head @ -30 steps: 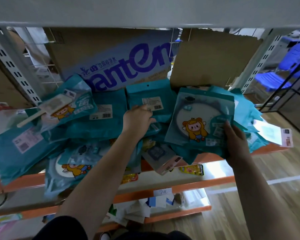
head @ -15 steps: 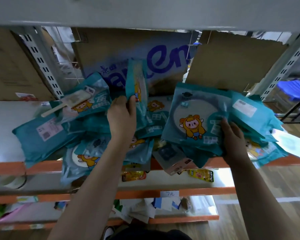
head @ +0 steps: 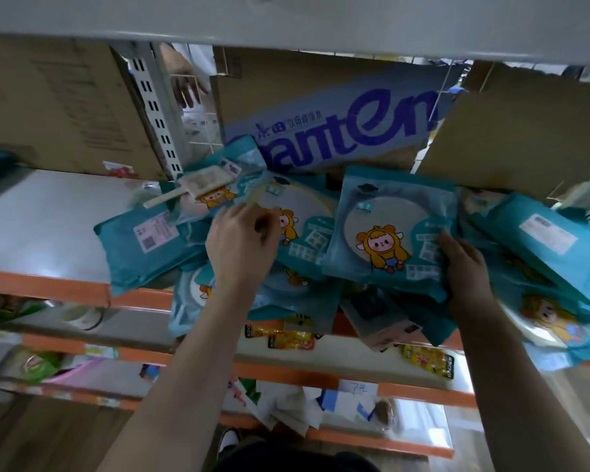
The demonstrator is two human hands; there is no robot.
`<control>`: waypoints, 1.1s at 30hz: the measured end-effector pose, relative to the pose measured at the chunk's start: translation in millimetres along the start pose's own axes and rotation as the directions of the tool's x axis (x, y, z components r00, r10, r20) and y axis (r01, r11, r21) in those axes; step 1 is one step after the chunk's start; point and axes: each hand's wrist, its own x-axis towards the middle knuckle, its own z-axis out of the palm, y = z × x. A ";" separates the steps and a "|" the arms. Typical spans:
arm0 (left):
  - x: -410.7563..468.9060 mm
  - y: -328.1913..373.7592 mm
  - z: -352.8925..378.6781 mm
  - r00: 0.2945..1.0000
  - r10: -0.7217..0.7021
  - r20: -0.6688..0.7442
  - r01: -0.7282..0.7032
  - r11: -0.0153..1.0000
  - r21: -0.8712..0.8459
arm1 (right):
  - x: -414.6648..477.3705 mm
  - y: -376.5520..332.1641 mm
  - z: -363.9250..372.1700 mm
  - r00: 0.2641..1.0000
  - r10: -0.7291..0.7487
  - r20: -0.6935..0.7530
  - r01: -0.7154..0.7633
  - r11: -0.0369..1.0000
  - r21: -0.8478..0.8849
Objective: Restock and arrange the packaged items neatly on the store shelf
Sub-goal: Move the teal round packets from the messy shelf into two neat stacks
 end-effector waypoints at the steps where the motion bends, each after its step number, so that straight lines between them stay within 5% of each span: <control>1: 10.7 -3.2 3.1 0.998 0.000 0.058 -0.003 0.999 0.046 | 0.6 0.0 1.2 1.000 0.001 0.015 -0.001 1.000 -0.018; 4: 36.1 -13.9 16.1 0.895 -0.227 0.385 0.124 0.954 0.274 | 1.7 0.6 4.0 0.998 0.020 0.058 -0.016 0.998 -0.065; 7: 40.4 -19.9 24.4 0.847 -0.277 0.453 0.155 0.945 0.287 | 2.8 0.7 4.5 0.997 0.045 0.059 -0.039 0.995 -0.094; 16: 51.8 -36.5 19.1 0.776 -0.373 0.509 0.429 0.903 0.009 | 14.7 2.9 -1.6 0.993 0.102 0.058 -0.092 0.982 -0.162; 21: 46.8 -43.9 13.8 0.710 -0.410 0.572 0.640 0.714 -0.283 | 16.3 1.5 -1.7 0.994 0.092 0.056 -0.082 0.985 -0.152; 27: 29.8 -50.5 -0.8 0.830 -0.374 0.414 0.539 0.729 -0.422 | 9.2 -2.1 18.3 0.997 -0.009 0.072 0.021 0.986 -0.163; 33: 18.1 -79.7 -36.7 0.862 -0.439 0.254 0.507 0.757 -0.413 | -2.3 3.1 67.5 0.987 -0.091 0.131 0.116 0.974 -0.196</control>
